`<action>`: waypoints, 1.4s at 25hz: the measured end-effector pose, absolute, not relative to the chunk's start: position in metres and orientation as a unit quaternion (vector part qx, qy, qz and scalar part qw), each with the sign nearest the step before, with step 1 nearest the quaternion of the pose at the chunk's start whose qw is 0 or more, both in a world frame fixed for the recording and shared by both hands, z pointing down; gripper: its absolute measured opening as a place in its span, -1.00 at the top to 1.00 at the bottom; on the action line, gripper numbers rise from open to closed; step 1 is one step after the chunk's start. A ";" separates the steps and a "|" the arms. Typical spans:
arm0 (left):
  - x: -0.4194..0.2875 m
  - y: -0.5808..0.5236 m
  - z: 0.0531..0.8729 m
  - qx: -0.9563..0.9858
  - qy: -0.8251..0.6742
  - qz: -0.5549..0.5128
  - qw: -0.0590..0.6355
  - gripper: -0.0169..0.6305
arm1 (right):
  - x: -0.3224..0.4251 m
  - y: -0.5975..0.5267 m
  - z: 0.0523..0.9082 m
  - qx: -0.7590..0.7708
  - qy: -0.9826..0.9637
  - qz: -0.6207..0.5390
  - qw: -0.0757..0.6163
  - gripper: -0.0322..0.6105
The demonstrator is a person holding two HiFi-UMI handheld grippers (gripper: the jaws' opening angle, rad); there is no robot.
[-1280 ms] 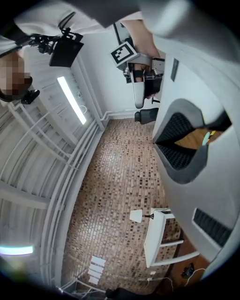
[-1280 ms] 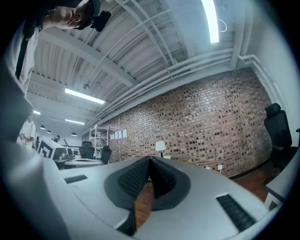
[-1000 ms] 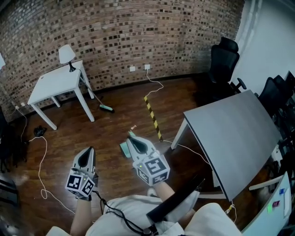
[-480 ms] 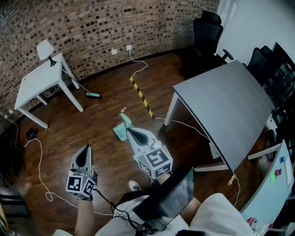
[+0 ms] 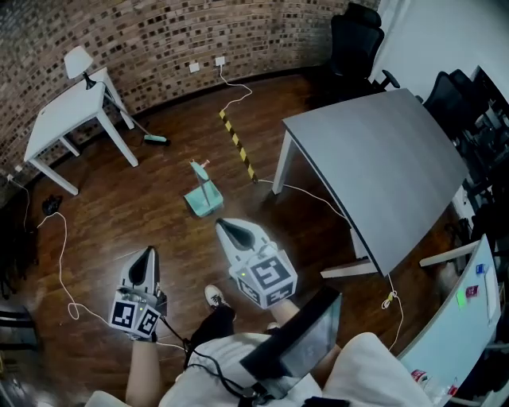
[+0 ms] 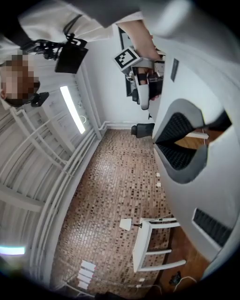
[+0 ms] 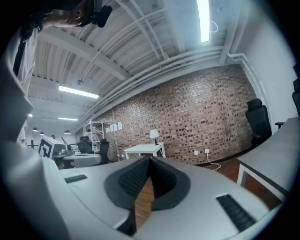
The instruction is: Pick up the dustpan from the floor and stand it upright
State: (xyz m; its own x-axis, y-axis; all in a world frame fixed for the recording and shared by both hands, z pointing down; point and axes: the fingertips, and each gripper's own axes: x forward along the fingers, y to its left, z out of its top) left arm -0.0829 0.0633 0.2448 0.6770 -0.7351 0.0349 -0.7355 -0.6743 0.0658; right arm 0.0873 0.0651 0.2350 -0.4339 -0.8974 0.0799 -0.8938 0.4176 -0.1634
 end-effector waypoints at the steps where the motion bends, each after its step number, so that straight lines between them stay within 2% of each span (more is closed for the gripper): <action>1: -0.076 0.080 0.243 0.915 -0.401 -0.005 0.040 0.98 | 0.091 0.080 0.229 -0.529 0.844 -0.084 0.018 0.95; 5: -0.044 0.146 0.238 0.901 -0.434 0.003 0.031 0.97 | 0.119 0.150 0.208 -0.519 0.852 -0.059 0.040 0.96; 10: -0.017 0.240 0.229 0.891 -0.453 0.010 0.021 0.97 | 0.159 0.239 0.201 -0.507 0.859 -0.058 0.031 0.97; 15: -0.013 0.288 0.202 0.896 -0.444 -0.014 0.008 0.96 | 0.173 0.279 0.195 -0.513 0.855 -0.069 0.035 0.97; 20: -0.025 0.295 0.191 0.890 -0.455 -0.007 -0.003 0.97 | 0.173 0.295 0.179 -0.526 0.848 -0.054 0.043 0.97; 25: -0.040 0.293 0.193 0.877 -0.480 0.016 -0.013 0.97 | 0.167 0.299 0.176 -0.543 0.839 -0.030 0.009 0.97; 35: -0.042 0.298 0.200 0.898 -0.440 0.029 -0.008 0.96 | 0.141 0.301 0.183 -0.550 0.835 -0.034 -0.010 0.97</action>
